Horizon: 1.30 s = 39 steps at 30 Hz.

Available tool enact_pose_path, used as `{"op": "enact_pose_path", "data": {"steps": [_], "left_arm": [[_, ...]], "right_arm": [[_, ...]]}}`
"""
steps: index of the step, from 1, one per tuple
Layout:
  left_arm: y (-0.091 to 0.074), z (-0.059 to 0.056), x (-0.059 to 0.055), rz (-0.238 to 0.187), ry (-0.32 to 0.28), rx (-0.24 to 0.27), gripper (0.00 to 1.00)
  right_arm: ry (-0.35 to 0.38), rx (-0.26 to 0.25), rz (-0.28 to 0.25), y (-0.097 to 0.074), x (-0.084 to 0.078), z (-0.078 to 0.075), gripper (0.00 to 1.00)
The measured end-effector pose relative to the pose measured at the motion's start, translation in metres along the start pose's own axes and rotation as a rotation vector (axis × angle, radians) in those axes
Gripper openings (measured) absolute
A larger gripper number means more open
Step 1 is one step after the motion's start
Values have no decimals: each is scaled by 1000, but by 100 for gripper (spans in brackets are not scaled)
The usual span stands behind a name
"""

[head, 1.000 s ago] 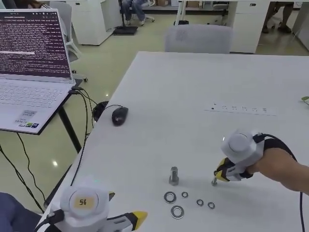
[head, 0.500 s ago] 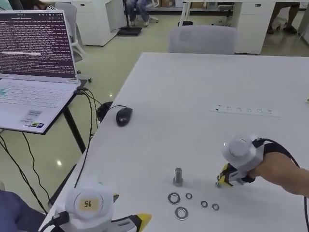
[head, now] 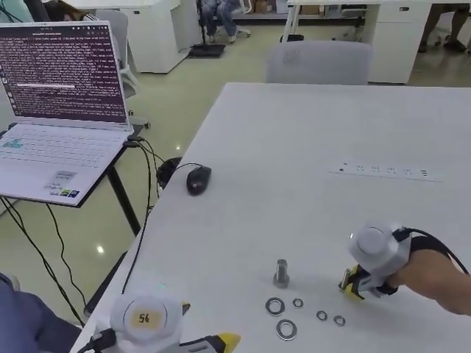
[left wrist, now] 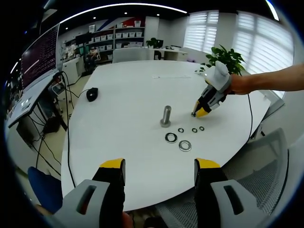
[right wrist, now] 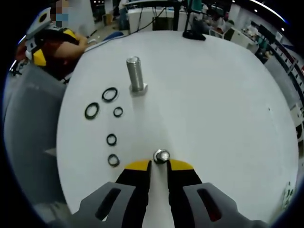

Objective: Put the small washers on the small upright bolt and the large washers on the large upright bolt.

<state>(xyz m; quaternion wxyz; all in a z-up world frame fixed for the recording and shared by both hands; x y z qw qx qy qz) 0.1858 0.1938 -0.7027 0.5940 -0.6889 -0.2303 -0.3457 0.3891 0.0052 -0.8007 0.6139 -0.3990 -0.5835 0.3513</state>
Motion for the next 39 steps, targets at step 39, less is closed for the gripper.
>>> {"op": "enact_pose_path", "data": {"steps": [39], "left_arm": [[0, -2, 9, -12, 27, -1, 58]], "right_arm": [[-261, 121, 67, 3, -4, 64, 14]]}}
Point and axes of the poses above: the centre of the closed fingertips' face, and the gripper's own axes: y roughly forward along the fingers, z roughly to its left, x roughly out of its top, the point moved 2 cm from there along -y, roughly backward along the fingers, and after that the axes turned 4 degrees about y, right-handed, at the moved point
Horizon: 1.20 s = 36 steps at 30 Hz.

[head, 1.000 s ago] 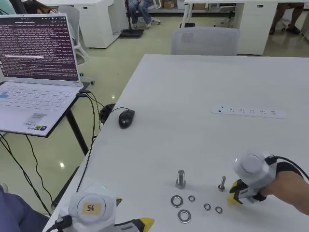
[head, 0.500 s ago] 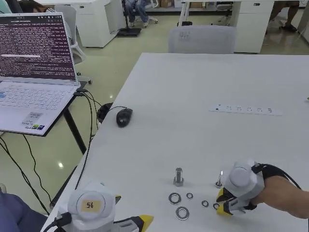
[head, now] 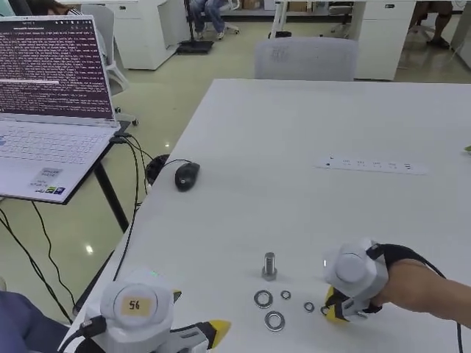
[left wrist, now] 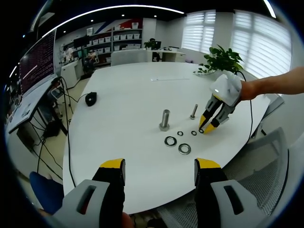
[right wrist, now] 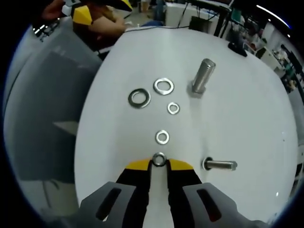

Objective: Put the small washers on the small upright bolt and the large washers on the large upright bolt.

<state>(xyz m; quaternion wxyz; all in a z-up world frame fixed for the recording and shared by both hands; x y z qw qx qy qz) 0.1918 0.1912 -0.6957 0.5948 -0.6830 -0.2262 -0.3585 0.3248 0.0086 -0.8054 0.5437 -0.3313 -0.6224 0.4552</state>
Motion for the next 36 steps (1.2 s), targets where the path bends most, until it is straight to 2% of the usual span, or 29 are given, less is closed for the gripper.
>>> {"op": "enact_pose_path", "data": {"steps": [7, 12, 20, 27, 33, 36], "left_arm": [[0, 1, -1, 3, 1, -2, 58], [0, 1, -2, 5, 0, -3, 58], [4, -1, -1, 4, -1, -12, 58], [3, 0, -2, 6, -3, -13, 58], [2, 5, -3, 6, -9, -8, 58], [3, 5, -3, 5, -10, -8, 58]], "right_arm": [[-2, 5, 10, 0, 0, 1, 15], [-46, 6, 29, 1, 0, 2, 15], [-58, 13, 41, 2, 0, 1, 15], [42, 0, -11, 1, -3, -1, 14], [80, -19, -19, -4, -11, -2, 14], [119, -31, -45, -11, -12, -4, 14]]}}
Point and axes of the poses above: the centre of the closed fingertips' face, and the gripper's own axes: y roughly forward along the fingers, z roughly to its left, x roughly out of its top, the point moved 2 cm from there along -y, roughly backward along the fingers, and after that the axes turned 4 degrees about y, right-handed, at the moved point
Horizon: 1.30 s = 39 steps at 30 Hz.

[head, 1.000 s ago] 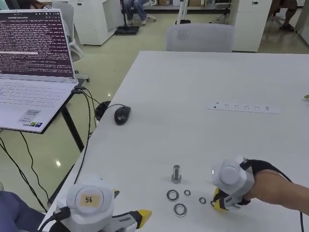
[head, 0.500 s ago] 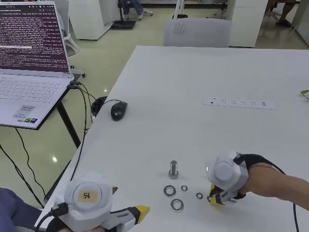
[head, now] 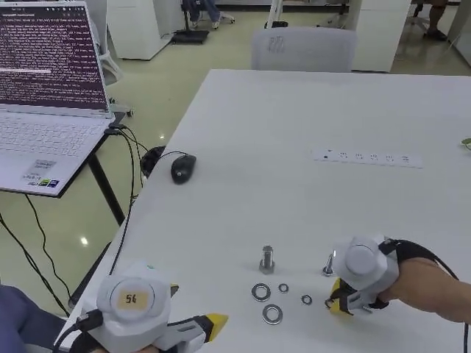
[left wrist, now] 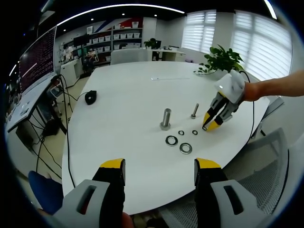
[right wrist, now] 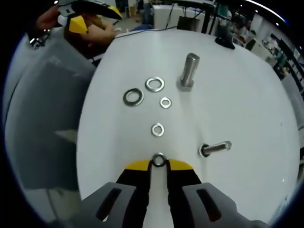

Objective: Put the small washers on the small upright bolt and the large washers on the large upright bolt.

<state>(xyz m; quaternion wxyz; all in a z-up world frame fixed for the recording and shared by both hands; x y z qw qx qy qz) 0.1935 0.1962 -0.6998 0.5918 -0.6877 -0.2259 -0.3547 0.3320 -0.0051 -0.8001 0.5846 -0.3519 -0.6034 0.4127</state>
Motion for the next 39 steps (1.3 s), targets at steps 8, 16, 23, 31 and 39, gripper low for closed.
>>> {"op": "enact_pose_path", "data": {"steps": [8, 16, 23, 31, 39], "left_arm": [[2, -2, 3, -6, 0, -6, 58], [2, -3, 3, -10, -2, -8, 58], [1, -2, 3, -10, -4, -5, 58], [-1, 3, 2, -11, -13, 8, 58], [-1, 2, 2, -10, -15, 6, 58]], "right_arm": [[48, -80, -63, -35, 8, -22, 13], [53, -147, -130, -70, 33, -50, 13], [40, -126, -99, -56, 38, -55, 13], [31, -122, -80, -51, 38, -58, 13], [32, -112, -62, -47, 34, -59, 13]]}}
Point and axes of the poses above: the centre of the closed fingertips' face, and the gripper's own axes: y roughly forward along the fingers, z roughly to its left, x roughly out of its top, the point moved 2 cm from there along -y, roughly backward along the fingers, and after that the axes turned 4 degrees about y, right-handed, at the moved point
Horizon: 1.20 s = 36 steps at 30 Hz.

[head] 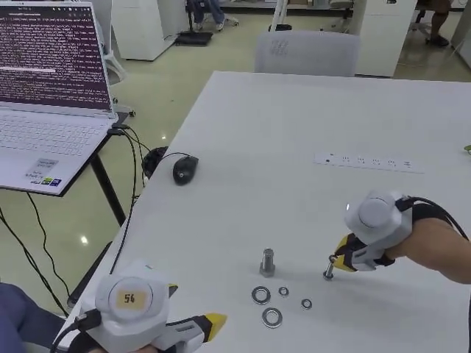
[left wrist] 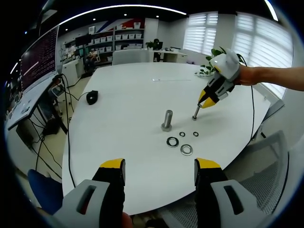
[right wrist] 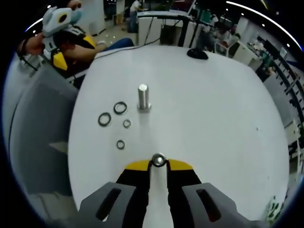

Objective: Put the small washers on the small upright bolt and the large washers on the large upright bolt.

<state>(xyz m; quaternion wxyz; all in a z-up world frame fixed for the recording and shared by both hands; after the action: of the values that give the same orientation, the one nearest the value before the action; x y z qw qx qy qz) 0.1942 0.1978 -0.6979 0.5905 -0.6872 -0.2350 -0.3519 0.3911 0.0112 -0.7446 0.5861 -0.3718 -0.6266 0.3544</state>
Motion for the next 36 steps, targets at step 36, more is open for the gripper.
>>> {"op": "enact_pose_path", "data": {"steps": [36], "left_arm": [[-4, 8, -1, 5, -3, 13, 58]], "right_arm": [[55, 42, 82, 48, -28, 5, 14]]}}
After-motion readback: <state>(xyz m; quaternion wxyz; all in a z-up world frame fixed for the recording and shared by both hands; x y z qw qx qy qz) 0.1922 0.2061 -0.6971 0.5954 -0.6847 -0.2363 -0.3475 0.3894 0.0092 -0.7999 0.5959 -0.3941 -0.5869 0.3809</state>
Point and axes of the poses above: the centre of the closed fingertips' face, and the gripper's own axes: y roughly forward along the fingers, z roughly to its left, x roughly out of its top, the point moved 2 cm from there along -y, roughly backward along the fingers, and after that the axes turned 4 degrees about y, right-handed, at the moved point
